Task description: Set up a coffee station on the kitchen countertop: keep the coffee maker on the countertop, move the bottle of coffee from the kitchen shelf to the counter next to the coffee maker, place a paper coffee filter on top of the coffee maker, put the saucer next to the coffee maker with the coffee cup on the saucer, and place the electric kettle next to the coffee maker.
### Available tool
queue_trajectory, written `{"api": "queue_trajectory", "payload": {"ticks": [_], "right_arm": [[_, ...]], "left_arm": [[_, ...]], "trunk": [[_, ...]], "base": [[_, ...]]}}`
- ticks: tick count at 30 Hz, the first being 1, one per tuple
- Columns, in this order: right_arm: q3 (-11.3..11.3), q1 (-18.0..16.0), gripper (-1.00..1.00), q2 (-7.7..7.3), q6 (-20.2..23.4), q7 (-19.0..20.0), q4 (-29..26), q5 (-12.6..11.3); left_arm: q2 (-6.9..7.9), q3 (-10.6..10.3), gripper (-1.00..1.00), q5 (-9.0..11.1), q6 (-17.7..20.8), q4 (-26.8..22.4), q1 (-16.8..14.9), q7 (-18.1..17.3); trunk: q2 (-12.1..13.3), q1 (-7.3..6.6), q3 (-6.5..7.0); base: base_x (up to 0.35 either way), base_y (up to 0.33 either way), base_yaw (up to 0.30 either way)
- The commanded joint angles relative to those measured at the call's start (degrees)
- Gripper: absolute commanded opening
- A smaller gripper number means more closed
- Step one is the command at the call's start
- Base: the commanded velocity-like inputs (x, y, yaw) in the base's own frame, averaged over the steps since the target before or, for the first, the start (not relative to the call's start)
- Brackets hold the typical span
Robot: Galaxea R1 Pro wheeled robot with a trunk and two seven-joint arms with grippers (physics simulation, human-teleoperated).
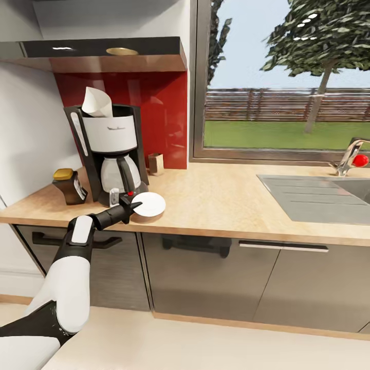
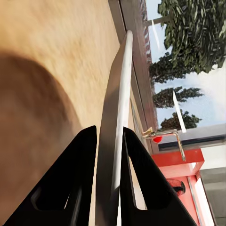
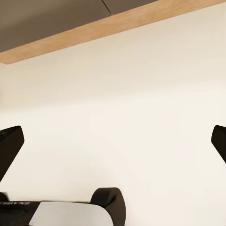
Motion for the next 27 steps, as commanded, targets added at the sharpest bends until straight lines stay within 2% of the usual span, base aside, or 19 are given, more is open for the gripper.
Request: {"api": "queue_trajectory", "payload": {"ticks": [1, 21, 22, 27], "right_arm": [[-0.3, 0.0, 1.00, -0.01, -0.2, 0.2, 0.1, 0.3], [-0.3, 0.0, 1.00, -0.01, -0.2, 0.2, 0.1, 0.3], [-0.3, 0.0, 1.00, -0.01, -0.2, 0.2, 0.1, 0.3], [-0.3, 0.0, 1.00, -0.01, -0.2, 0.2, 0.1, 0.3]], "left_arm": [[-0.05, 0.3, -1.00, -3.7, -0.3, 0.7, -0.1, -0.5], [-0.05, 0.2, -1.00, -3.8, -0.3, 0.7, 0.0, -0.5], [-0.05, 0.2, 1.00, -3.8, -0.3, 0.7, 0.0, -0.5], [-0.05, 0.2, 1.00, -3.8, -0.3, 0.7, -0.1, -0.5]], "trunk": [[0.0, 0.00, -0.09], [0.0, 0.00, -0.11], [0.0, 0.00, -0.11], [0.0, 0.00, -0.11]], "base": [[0.000, 0.000, 0.000], [0.000, 0.000, 0.000], [0.000, 0.000, 0.000], [0.000, 0.000, 0.000]]}}
